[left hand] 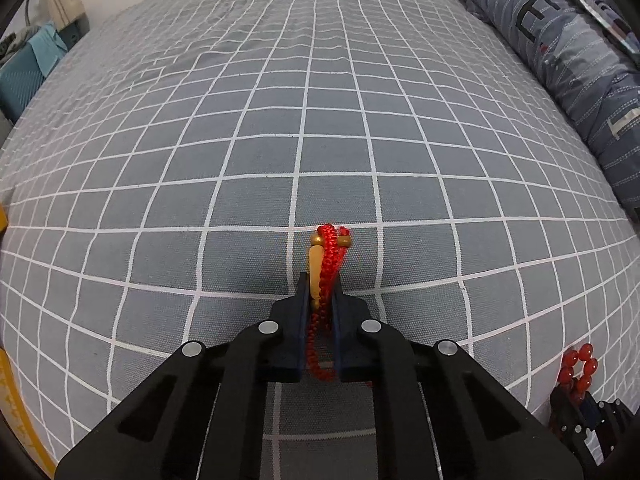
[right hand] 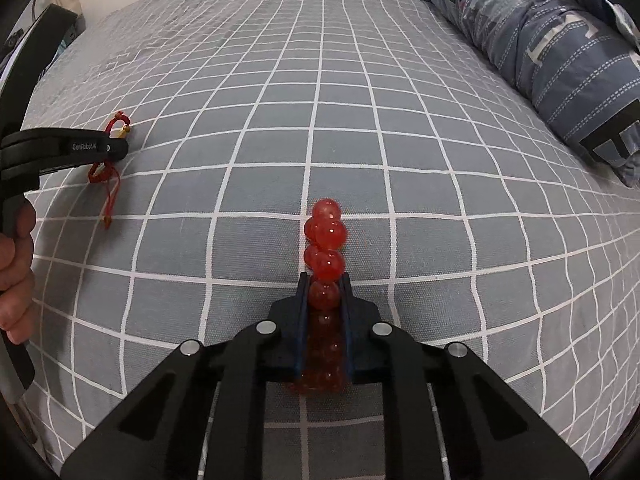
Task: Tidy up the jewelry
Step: 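Grasp the red string bracelet with the left tool while the right tool grasps the red bead bracelet, then carry the red string and red bead bracelets into the white box with both tools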
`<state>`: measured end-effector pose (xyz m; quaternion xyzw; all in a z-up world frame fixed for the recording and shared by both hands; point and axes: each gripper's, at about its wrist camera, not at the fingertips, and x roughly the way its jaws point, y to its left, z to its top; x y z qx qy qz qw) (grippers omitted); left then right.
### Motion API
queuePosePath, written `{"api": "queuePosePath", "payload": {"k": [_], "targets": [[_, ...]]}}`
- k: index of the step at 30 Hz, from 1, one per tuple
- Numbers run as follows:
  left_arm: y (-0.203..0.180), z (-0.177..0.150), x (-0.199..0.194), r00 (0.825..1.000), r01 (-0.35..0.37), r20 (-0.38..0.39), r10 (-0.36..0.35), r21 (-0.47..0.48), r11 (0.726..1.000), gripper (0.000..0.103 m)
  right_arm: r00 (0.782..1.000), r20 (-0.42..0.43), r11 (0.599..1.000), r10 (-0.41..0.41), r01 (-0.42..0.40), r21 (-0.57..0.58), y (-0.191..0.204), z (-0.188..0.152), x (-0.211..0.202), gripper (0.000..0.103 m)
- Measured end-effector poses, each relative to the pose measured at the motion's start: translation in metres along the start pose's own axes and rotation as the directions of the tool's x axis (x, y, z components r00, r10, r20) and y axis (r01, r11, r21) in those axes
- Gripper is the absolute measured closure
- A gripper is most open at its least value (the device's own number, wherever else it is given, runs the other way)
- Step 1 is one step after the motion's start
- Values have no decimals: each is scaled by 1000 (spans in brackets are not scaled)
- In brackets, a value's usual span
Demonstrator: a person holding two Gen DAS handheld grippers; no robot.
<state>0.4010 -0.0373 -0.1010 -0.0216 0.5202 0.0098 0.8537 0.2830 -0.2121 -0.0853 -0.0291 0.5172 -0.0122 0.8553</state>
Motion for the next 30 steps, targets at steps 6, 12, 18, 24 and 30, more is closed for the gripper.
{"api": "queuePosePath", "payload": {"k": [6,12,18,24,30], "targets": [[0,-2,-8,1000,23,18,-23,-12,1000,95,1000,24,1000,2,-3,28,-6,1,-6,90],[-5,-8,-21,997,61,44,-60,-19,998,95,998,58,998,-20,17,62,-9,2,-14,90],[-7,-14,-37,995,73,65,-72,-11,997,95,995,92,996,-28,20,82,-10,1,-27,90],[-9,-17,-52,993,94,77,-94,1,996,95,993,109,996,-41,32,85,-9,1,-37,90],[-11,-23,-72,990,103,97,-104,15,995,95,989,140,995,-45,31,94,-10,-1,-56,90]]}}
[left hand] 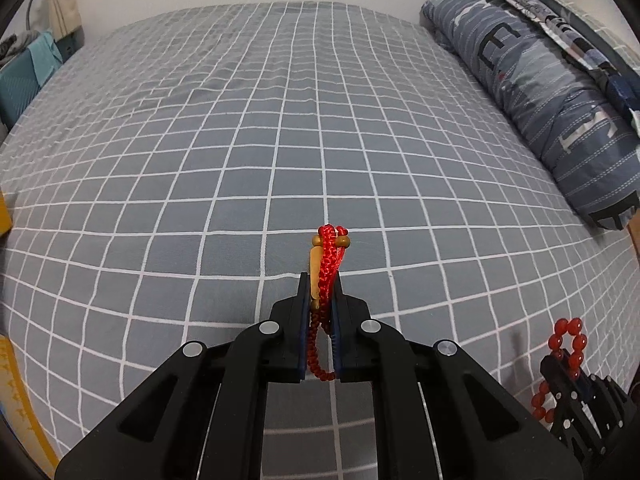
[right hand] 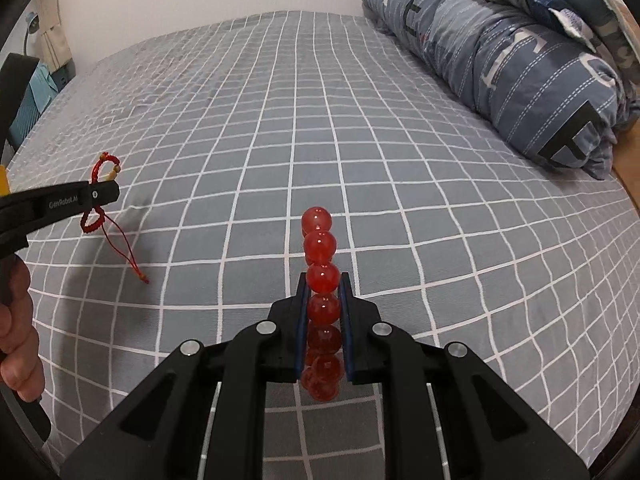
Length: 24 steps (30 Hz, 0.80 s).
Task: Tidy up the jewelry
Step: 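Carry the red string and red bead bracelets into the white box with both tools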
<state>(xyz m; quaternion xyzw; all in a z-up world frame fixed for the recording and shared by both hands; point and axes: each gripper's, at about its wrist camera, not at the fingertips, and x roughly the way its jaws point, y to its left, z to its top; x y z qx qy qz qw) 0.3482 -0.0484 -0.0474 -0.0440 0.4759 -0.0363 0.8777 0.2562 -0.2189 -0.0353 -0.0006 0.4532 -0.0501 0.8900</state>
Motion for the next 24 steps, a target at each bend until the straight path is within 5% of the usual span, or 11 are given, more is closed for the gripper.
{"api": "queuePosePath", "payload": {"k": [11,24], "targets": [[-3,-12,-49,997,-5,75,2,40,999,95,998,56,1000,2,-3,21,-2,2,-37,90],[11,-35,-125,981,-109,165,99,51,993,95,994,106,1000,15,-15,-4,11,1,-77,90]]}}
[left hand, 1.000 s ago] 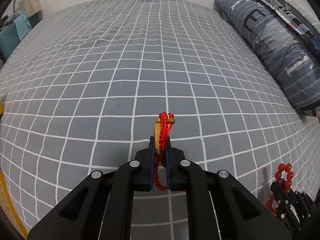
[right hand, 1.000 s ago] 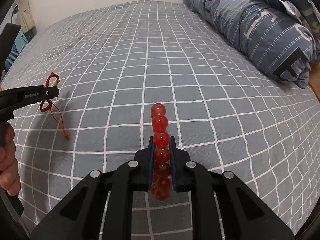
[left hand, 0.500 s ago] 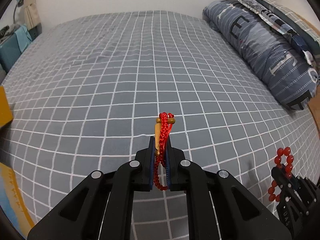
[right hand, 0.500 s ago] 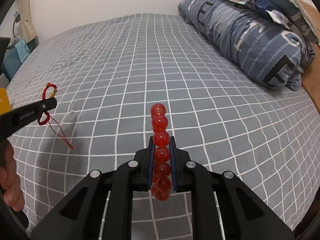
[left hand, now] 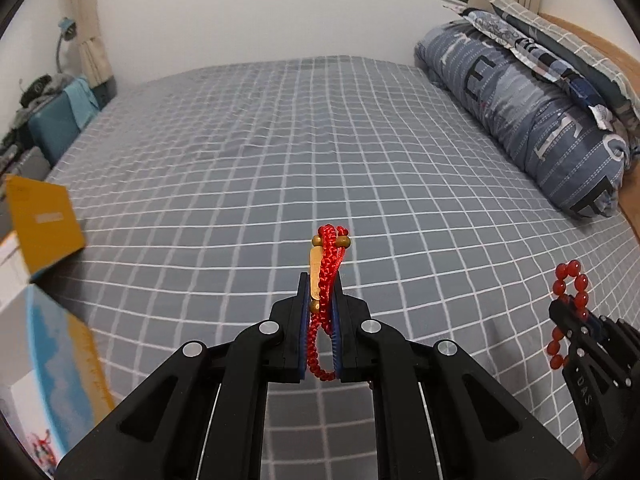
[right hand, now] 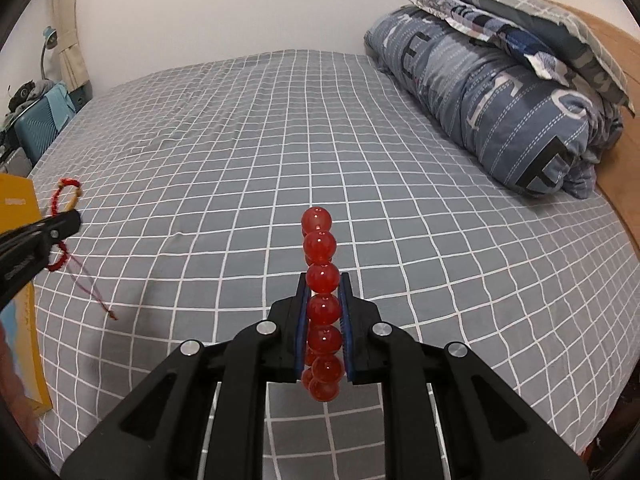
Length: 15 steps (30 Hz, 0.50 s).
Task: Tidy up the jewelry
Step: 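Carry the red string and red bead bracelets into the white box with both tools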
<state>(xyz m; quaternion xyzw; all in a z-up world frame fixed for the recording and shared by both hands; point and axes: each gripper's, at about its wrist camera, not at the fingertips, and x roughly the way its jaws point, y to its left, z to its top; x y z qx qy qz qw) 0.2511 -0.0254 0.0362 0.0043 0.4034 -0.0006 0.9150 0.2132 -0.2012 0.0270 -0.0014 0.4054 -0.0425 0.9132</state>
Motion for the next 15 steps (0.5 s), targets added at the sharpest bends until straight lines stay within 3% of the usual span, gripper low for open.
{"api": "queuePosePath", "payload": {"k": [15], "targets": [[53,-33,-50,998,-56,6,57,-66,996,95,998,10,997,67,-67,-33,39,-1,-37,90]]}}
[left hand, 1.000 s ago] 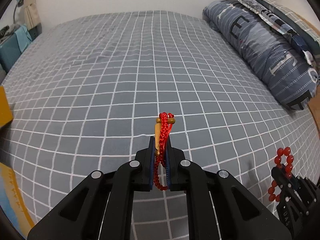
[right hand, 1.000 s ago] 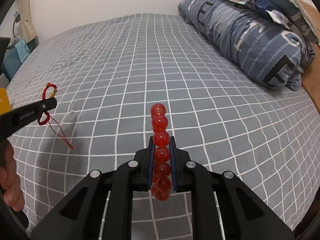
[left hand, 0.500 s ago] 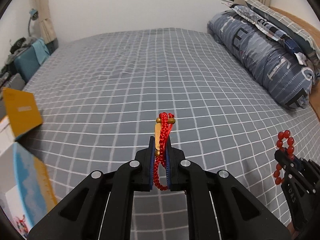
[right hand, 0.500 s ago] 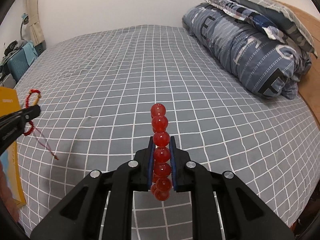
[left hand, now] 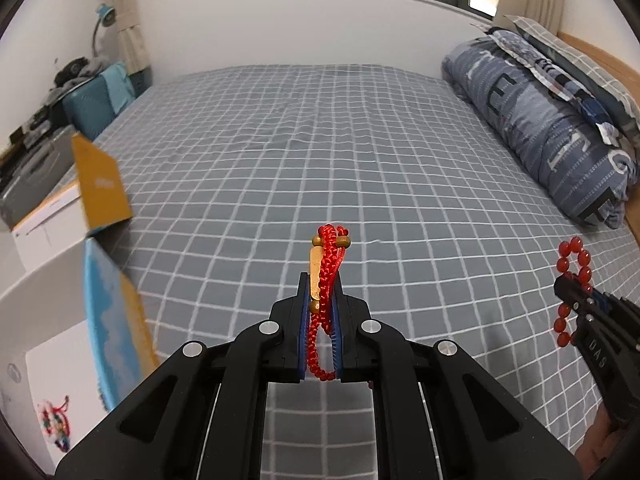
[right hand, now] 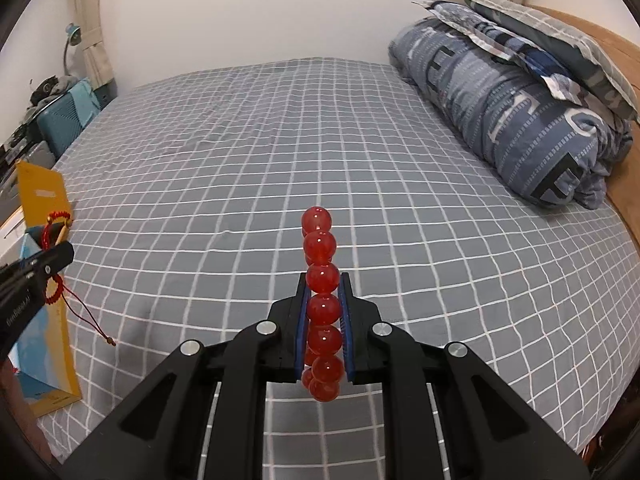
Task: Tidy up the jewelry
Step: 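Carry the red string and red bead bracelets into the white box with both tools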
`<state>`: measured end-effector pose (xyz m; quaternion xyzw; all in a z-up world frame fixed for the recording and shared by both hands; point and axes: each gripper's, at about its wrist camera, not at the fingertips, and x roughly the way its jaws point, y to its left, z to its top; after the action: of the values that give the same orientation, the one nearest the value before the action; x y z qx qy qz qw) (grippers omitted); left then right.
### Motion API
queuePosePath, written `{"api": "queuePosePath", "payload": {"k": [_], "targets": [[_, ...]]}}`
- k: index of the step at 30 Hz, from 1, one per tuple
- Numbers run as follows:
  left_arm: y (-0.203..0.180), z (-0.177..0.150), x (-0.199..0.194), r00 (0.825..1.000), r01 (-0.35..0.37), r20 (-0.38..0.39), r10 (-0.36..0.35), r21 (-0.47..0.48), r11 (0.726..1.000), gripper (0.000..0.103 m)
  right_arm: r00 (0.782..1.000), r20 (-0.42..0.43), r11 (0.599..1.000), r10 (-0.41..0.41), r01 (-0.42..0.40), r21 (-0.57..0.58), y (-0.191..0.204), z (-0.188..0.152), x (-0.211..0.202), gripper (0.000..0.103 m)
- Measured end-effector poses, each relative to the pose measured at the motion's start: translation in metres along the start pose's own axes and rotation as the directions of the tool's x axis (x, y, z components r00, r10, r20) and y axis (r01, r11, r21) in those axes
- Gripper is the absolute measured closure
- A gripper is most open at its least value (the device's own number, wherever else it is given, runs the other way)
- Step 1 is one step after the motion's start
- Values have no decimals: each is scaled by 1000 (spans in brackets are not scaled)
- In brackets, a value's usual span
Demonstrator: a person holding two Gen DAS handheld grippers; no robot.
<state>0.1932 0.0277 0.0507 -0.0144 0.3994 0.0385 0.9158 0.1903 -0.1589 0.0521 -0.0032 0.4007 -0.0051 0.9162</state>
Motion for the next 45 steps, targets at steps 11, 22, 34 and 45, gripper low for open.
{"api": "queuePosePath", "payload": {"k": [11,22,34,45], "targets": [[77,-19,-56,993,-109,40,113,-74,991,95,993,17,991,115,-113,-70,82,4,-23,90],[200,-57,-112,969,-228,45,244,-223,948,95,972,51,955,230,-215,-202,193,-6,-50,90],[304,-101,-130,945,-318,-40,324,-338,886,94,944,52,899,325,-291,-327,292,-26,-89,90],[357,-119,-115,939,-343,-130,318,-391,854,92,921,-53,821,386,-369,-437,401,-59,-84,90]]}}
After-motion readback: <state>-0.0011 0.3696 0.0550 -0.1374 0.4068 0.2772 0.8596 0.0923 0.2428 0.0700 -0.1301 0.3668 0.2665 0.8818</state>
